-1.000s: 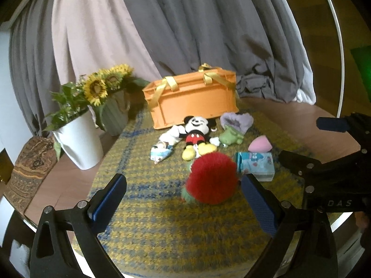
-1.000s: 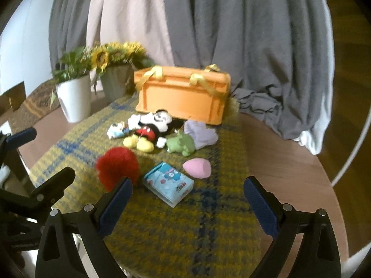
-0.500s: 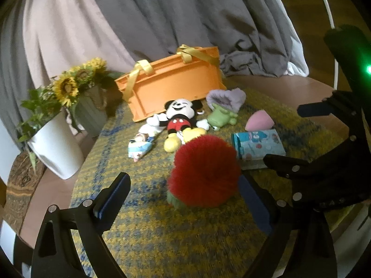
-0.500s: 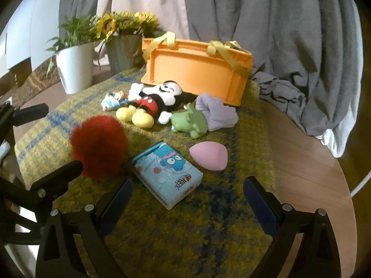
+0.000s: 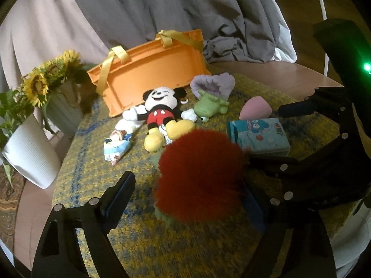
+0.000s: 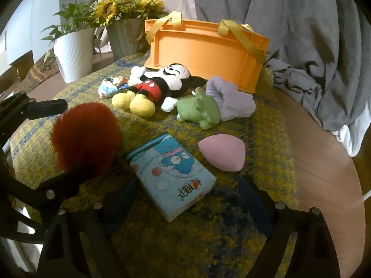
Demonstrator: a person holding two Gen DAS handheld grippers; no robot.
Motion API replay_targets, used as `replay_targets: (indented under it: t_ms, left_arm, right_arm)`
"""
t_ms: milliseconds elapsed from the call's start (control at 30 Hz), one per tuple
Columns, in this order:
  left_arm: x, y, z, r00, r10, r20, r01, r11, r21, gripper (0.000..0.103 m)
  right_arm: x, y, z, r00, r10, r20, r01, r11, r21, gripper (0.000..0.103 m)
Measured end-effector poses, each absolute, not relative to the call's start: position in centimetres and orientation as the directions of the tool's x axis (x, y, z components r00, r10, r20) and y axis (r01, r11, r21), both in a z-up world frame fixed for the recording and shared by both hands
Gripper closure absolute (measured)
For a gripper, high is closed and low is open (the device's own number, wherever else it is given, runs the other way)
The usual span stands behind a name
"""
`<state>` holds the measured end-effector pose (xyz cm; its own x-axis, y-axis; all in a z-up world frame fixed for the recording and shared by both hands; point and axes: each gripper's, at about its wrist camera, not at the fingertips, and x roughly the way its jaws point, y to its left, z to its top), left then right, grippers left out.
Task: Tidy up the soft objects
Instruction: 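Close the left gripper on the red pompom while the right gripper grasps the blue tissue pack, then lift the red pompom and blue tissue pack toward the orange crate with both grippers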
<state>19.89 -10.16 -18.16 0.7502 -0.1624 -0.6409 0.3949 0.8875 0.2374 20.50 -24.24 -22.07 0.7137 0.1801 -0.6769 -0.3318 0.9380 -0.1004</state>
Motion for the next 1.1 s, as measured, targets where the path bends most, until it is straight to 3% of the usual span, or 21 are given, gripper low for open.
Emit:
replay_targets:
  t_ms: [200,267,367,433,600,1100]
  left_arm:
    - [20.7,-10.2,-18.5,0.733,-0.194,-0.652,0.418,0.885,0.206,0.03]
    - [21.0,-10.3,-18.7,0.715,-0.215,-0.665,0.437,0.88,0.186,0.041]
    - [21.5,-10.2,-19.2,0.689,-0.24,-0.684,0.45,0.881,0.146,0.057]
    - [21.6,-9.9,-19.3,0.682,-0.251,-0.687,0.446,0.887,0.119,0.061]
    - [21.7,-9.0,-18.7,0.692,-0.26,-0.673,0.422,0.902,0.086,0.064]
    - [21.6,-5.5,-14.1,0.715,-0.296,-0.633,0.395,0.918,0.017,0.064]
  right_arm:
    - [21.6,-24.2,-22.3,0.668,0.215,-0.712,-0.349,0.936,-0.045,0.026]
    - [21.6,-23.9,-22.4,0.661,0.219,-0.718,-0.36,0.932,-0.047,0.034]
    - [21.7,-23.8,-22.3,0.661,0.216,-0.719,-0.353,0.935,-0.044,0.036]
    - [21.7,-23.7,-22.3,0.663,0.207,-0.72,-0.343,0.938,-0.046,0.037]
    - [21.0,-23.3,-22.1,0.682,0.168,-0.712,-0.304,0.95,-0.067,0.038]
    - [19.7,-22.9,-18.1,0.742,0.106,-0.662,-0.098,0.994,0.05,0.038]
